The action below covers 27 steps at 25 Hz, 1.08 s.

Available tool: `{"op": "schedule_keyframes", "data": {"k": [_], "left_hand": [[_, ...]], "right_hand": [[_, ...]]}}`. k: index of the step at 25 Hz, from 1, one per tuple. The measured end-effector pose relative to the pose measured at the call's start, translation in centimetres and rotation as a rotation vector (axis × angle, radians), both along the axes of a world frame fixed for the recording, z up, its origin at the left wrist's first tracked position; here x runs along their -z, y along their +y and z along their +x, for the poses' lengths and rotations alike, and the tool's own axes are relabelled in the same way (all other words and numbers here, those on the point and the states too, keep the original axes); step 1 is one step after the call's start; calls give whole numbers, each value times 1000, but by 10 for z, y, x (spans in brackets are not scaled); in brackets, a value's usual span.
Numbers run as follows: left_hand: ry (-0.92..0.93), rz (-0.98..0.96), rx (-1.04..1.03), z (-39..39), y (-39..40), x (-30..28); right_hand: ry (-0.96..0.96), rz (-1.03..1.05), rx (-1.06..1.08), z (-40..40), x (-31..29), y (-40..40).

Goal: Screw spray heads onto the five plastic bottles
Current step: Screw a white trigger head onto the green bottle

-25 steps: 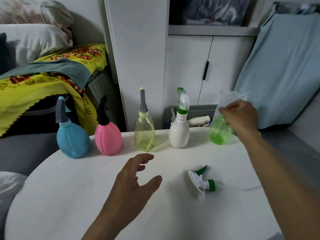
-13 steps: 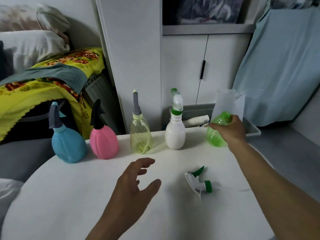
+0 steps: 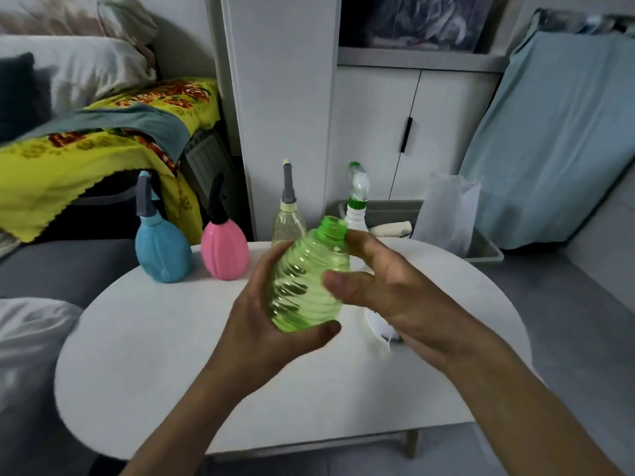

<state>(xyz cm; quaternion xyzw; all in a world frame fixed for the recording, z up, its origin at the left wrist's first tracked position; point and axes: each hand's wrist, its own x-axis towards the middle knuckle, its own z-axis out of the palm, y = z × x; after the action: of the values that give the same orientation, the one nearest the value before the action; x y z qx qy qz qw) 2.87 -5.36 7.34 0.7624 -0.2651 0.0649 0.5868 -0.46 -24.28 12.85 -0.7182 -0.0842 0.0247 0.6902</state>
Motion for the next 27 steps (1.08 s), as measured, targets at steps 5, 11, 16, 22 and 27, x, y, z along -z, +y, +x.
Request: {"op": "schedule_keyframes", "data": {"k": [5,11,16,22,27], "left_hand": [[66,113,-120,6,25,7],[31,248,-118,6,22,12],[25,274,-113,5,14,12],[-31,389,-94,3,9,20],[-45,402,-78,3,10,22]], "right_hand": [[197,-1362,146,21,60,-61],[186,-1642,237,32,106,-76],[5,-334,661,29,43,-94],[-103,560,528,12,-1,-105],[-105,485,550,12,1,-92]]}}
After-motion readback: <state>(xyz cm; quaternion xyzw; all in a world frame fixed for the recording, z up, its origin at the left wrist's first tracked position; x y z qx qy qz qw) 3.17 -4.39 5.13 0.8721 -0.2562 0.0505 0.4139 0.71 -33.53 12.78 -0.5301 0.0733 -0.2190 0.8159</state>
